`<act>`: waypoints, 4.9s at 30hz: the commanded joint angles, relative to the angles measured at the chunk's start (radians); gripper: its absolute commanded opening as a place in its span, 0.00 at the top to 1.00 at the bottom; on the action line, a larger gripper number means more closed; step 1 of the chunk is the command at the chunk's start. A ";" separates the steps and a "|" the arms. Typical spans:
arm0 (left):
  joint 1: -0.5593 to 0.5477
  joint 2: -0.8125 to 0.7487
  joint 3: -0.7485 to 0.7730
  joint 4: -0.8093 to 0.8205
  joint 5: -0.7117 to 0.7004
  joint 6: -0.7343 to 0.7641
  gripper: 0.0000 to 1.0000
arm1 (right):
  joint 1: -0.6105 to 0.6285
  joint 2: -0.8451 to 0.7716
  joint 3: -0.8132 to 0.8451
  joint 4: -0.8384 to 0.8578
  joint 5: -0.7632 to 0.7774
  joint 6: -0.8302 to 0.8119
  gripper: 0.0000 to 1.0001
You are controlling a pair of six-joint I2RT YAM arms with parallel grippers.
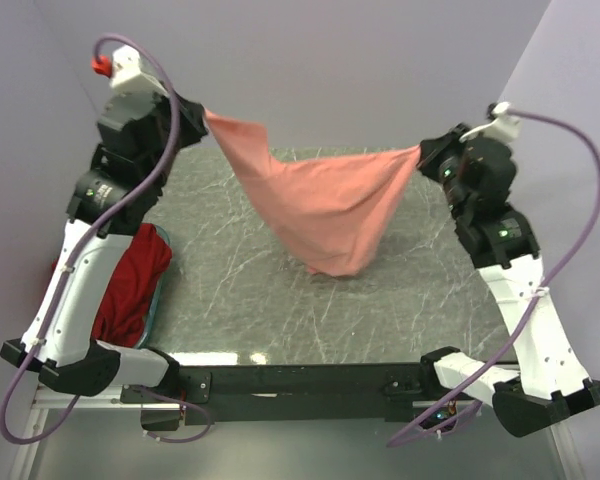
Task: Fold and stack the t-shirts
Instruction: Flatten the tshirt out
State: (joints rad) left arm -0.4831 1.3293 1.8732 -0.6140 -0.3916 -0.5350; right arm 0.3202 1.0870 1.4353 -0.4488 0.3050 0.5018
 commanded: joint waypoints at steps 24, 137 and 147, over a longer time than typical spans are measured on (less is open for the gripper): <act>0.126 0.039 0.130 0.359 -0.110 0.125 0.99 | -0.076 0.082 0.315 0.203 0.100 -0.141 1.00; 0.026 -0.373 -1.160 -0.023 -0.222 -0.658 1.00 | -0.365 0.111 -0.863 0.275 -0.202 0.231 0.32; 0.028 -0.531 -1.161 -0.107 -0.237 -0.662 0.99 | -0.363 0.079 -0.888 0.291 -0.299 0.213 0.37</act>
State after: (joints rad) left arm -0.4561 0.8284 0.6868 -0.6785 -0.5930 -1.2076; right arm -0.0380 1.2026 0.5472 -0.1844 0.0402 0.7330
